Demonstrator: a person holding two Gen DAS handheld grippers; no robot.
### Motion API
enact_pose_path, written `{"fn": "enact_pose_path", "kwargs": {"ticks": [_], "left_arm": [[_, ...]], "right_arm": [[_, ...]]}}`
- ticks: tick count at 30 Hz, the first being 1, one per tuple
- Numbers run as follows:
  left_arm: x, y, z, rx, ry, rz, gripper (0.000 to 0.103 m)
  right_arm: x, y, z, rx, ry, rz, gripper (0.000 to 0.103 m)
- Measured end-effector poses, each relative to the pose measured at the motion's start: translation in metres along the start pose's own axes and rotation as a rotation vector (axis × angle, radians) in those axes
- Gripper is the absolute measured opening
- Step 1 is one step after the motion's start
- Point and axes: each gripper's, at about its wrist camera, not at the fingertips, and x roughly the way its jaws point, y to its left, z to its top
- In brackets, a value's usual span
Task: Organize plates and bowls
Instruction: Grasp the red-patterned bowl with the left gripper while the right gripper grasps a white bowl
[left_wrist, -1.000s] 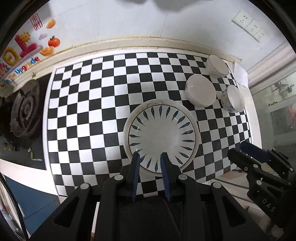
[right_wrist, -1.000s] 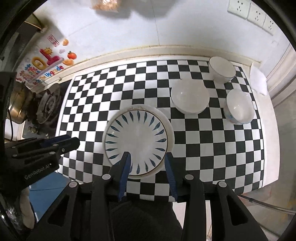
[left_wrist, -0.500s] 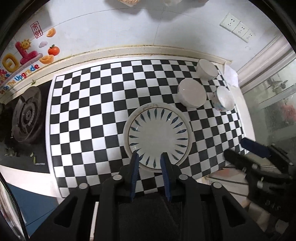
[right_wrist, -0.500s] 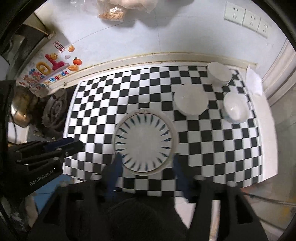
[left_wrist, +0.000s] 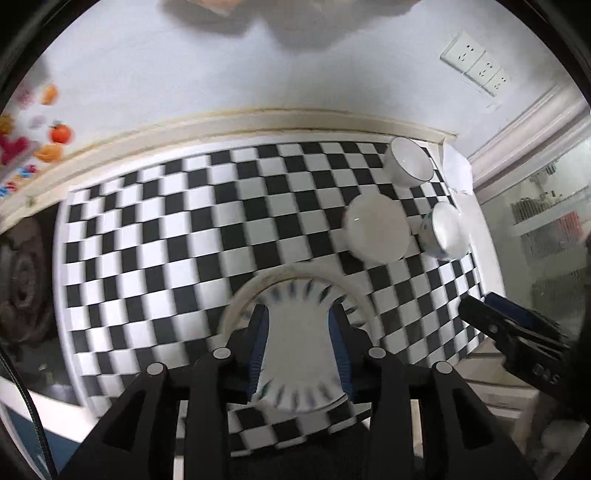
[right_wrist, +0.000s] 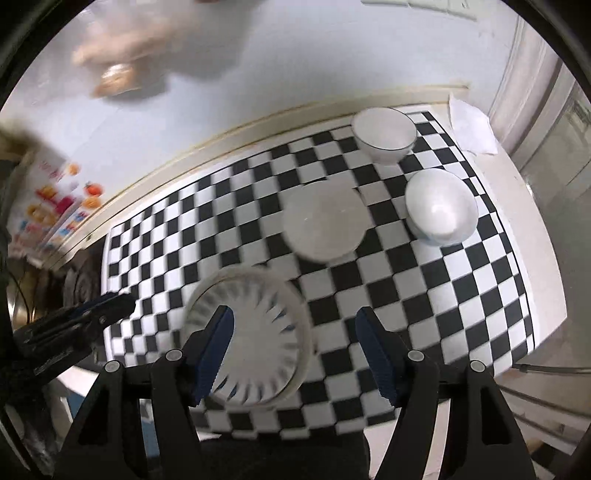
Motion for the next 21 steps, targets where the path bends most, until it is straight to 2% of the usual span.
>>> {"fn": "enact_pose_path", "kwargs": {"ticks": [6, 10, 11, 15, 21], "left_arm": [[0.081, -0.019, 0.049, -0.088, 0.175, -0.07, 0.031], [0.122, -0.037, 0.075, -0.123, 0.223, -0.076, 0.031], [0.132, -0.039, 0.08, -0.139, 0.233, -0.071, 0.031], [0.173, -0.042, 0.094, -0.223, 0.298, -0.075, 0.031], [0.204, -0.046, 0.095, -0.269, 0.333, -0.038, 0.03]], "right_arm": [[0.071, -0.052, 0.065, 0.04, 0.099, 0.036, 0.069], [0.113, -0.072, 0.102, 0.01, 0.184, 0.051, 0.062], [0.126, -0.076, 0.112, -0.002, 0.211, 0.068, 0.057], [0.162, -0.08, 0.131, -0.063, 0.298, 0.081, 0.049], [0.203, -0.086, 0.14, -0.115, 0.401, 0.1, 0.036]]}}
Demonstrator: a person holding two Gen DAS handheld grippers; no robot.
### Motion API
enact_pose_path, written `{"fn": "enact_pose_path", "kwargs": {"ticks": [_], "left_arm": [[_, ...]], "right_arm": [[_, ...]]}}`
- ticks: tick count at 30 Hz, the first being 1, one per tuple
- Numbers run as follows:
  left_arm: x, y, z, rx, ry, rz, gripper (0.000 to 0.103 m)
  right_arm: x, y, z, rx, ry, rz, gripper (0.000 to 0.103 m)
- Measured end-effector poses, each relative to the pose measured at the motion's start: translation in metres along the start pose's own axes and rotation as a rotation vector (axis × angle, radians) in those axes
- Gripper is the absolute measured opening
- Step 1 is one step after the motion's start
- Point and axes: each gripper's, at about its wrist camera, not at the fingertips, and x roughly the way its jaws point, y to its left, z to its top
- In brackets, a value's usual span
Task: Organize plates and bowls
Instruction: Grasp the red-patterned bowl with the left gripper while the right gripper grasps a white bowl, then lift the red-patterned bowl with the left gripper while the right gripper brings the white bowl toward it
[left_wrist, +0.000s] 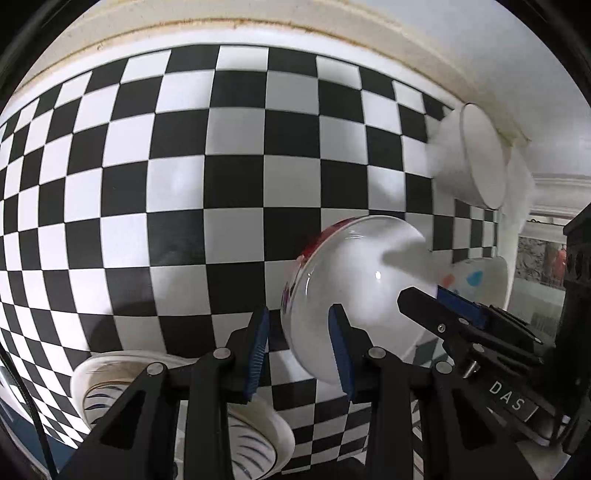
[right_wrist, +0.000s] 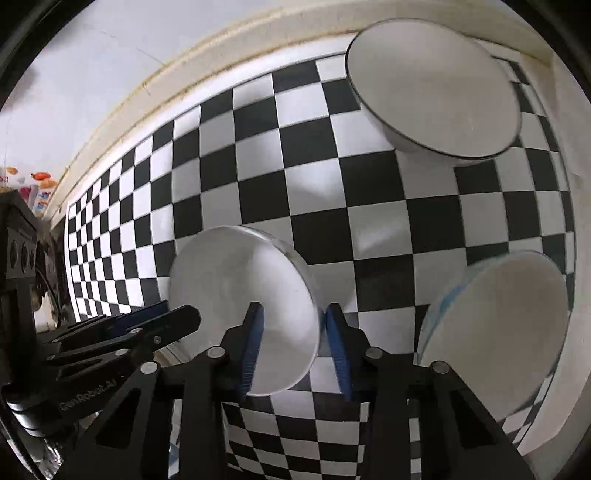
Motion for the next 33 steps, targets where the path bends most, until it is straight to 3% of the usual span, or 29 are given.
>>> {"fn": "enact_pose_path", "kwargs": {"ticks": [3, 9, 14, 22, 33], "left_arm": [[0.006, -0.001, 0.0, -0.017, -0.01, 0.006, 0.02], [0.006, -0.006, -0.004, -0.02, -0.029, 0.058, 0.017], [-0.002, -0.019, -0.018, 0.01, -0.049, 0.076, 0.017], [-0.009, -0.04, -0.065, 0.07, -0.03, 0.077, 0.017], [0.027, -0.062, -0.115, 0.122, 0.037, 0.079, 0.017]], "right_arm": [[0.01, 0.0, 0.002, -0.037, 0.026, -0.011, 0.026], [0.017, 0.002, 0.0, -0.082, 0.03, -0.045, 0.013], [0.008, 0.002, -0.016, -0.096, 0.025, -0.036, 0.013], [-0.03, 0.002, -0.068, -0.135, -0.012, -0.041, 0.013], [-0.031, -0.04, -0.136, -0.089, 0.009, -0.032, 0.013]]}}
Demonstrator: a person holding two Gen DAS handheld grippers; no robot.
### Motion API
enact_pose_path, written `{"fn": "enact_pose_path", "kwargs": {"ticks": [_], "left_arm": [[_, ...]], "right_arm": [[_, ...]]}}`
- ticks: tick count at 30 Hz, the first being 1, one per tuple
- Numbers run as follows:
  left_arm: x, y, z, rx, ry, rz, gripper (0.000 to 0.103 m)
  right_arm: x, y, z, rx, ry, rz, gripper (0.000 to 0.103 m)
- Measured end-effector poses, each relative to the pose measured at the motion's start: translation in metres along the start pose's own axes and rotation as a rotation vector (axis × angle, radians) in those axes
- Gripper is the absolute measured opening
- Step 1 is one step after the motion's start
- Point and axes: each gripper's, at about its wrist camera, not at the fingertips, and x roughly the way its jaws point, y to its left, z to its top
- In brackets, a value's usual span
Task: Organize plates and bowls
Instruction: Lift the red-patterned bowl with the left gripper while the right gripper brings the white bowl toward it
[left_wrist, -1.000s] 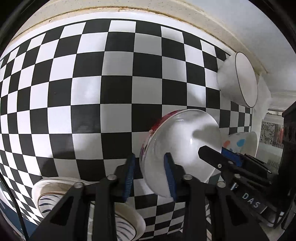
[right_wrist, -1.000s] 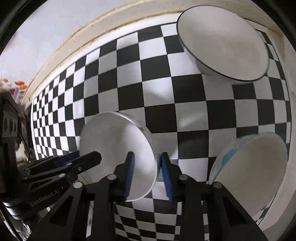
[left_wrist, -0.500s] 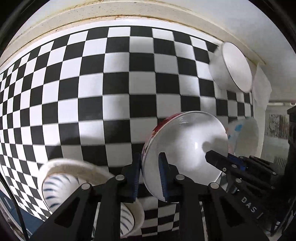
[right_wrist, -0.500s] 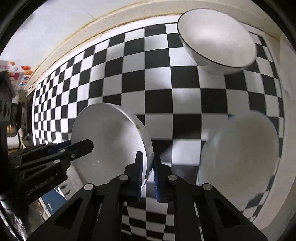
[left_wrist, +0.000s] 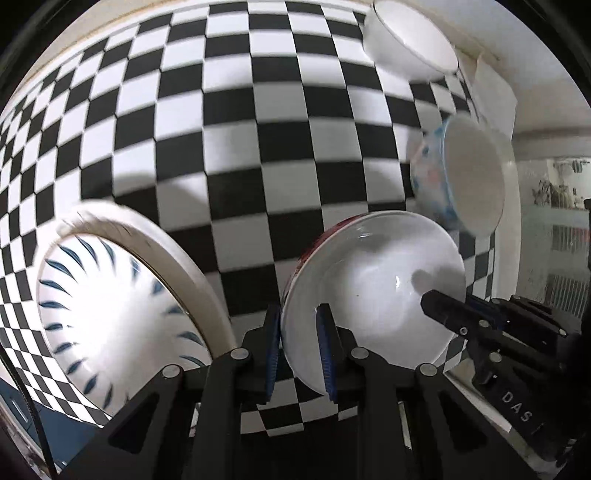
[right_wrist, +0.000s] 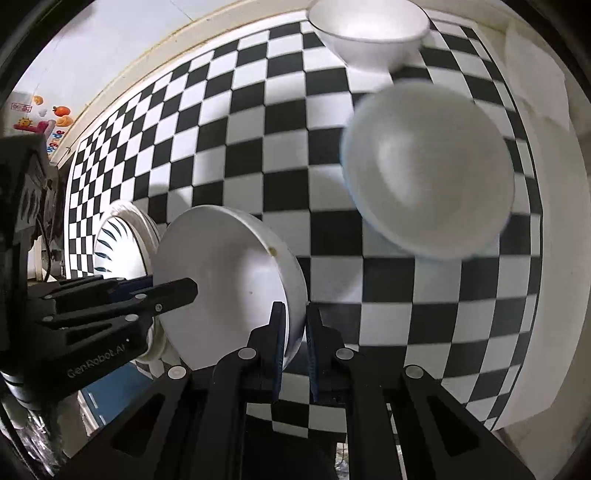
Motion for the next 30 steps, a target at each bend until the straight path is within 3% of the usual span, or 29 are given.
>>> {"fn": "enact_pose_path", "kwargs": {"ticks": [16, 23, 28, 30], "left_arm": [[0.037, -0.026, -0.008, 0.018, 0.038, 0.058, 0.017], [0.028, -0.016, -0.014, 0.014, 0.038, 0.058, 0.017], [-0.016, -0.02, -0.022, 0.041, -0.096, 0.102, 0.018], [-0.038, -0.025, -0.018, 0.037, -0.153, 0.09, 0.021]], "right_arm": [[0.029, -0.007, -0.019, 0.015, 0.03, 0.005, 0.013], [0.028, -0.014, -0.017, 0.041, 0.052, 0.046, 0.015], [0.0, -0.026, -0.023, 0.064, 0.019, 0.093, 0.017], [-0.021, -0.034, -0.025, 0.082, -0.023, 0.112, 0.027]]}}
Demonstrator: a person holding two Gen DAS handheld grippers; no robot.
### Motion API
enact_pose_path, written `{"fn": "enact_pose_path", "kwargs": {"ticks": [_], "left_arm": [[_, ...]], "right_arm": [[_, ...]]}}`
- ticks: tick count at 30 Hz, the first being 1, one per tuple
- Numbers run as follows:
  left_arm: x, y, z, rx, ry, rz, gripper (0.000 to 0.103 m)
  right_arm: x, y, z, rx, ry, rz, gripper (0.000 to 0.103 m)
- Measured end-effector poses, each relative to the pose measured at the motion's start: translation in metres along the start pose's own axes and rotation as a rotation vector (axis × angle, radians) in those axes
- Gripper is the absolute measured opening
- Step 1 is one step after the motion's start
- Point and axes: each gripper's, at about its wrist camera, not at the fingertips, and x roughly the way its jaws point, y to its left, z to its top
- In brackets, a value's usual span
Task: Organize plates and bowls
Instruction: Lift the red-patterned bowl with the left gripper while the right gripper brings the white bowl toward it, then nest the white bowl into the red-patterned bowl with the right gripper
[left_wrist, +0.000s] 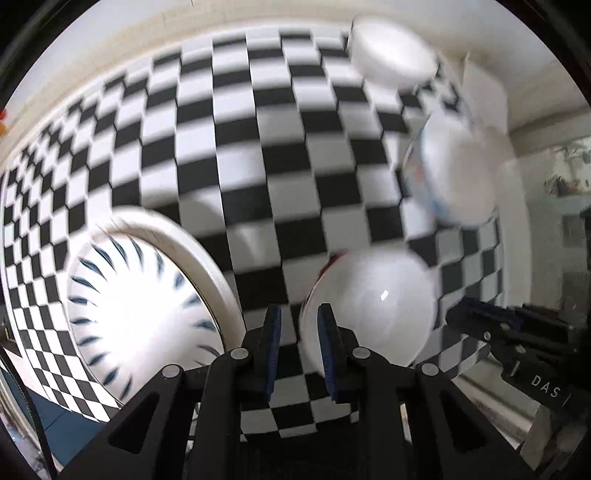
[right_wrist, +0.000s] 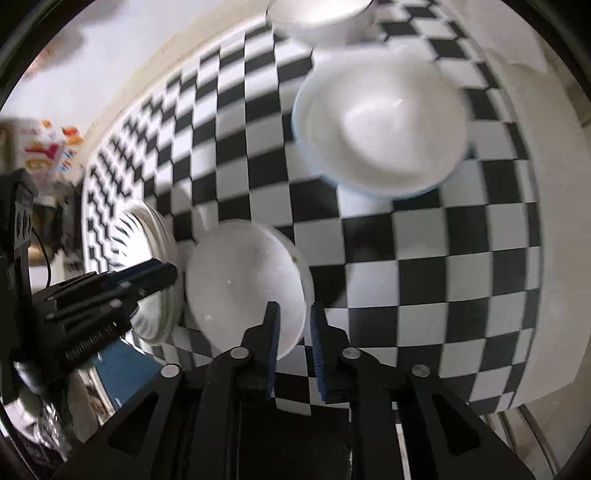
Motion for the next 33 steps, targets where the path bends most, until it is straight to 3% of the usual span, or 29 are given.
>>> {"fn": "enact_pose_path", "kwargs": {"ticks": [3, 6, 9, 16, 19, 20, 21, 23, 33], "left_arm": [[-0.016, -0.01, 0.023, 0.001, -0.044, -0.043, 0.03], [-0.014, -0.025, 0.05, 0.014, -0.055, -0.077, 0.03], [0.005, -0.045, 0.081, 0.031, -0.014, -0.127, 0.03], [0.064, -0.08, 0.118, 0.075, 0.121, -0.141, 0.03], [0.08, -0.085, 0.123, 0.089, 0.153, -0.132, 0.027], [0.082, -0.086, 0.124, 0.091, 0.156, -0.14, 0.016], [0.084, -0.086, 0.124, 0.092, 0.158, -0.138, 0.011], [0.085, -0.087, 0.126, 0.098, 0.147, -0.133, 0.011], [0.058, -0.086, 0.115, 0.137, 0.102, -0.109, 0.009]], "right_arm": [[-0.03, -0.017, 0.009, 0.04, -0.078, -0.009, 0.051], [-0.044, -0.04, 0.028, 0.084, -0.136, -0.059, 0.053], [-0.041, -0.07, 0.054, 0.152, -0.158, -0.075, 0.053], [-0.008, -0.108, 0.099, 0.251, -0.129, -0.005, 0.053], [0.002, -0.118, 0.108, 0.269, -0.114, 0.015, 0.046], [0.006, -0.12, 0.108, 0.268, -0.107, 0.016, 0.035], [0.009, -0.121, 0.11, 0.269, -0.098, 0.013, 0.02], [0.014, -0.126, 0.11, 0.265, -0.09, 0.002, 0.012], [0.003, -0.103, 0.1, 0.22, -0.098, -0.027, 0.011]]}}
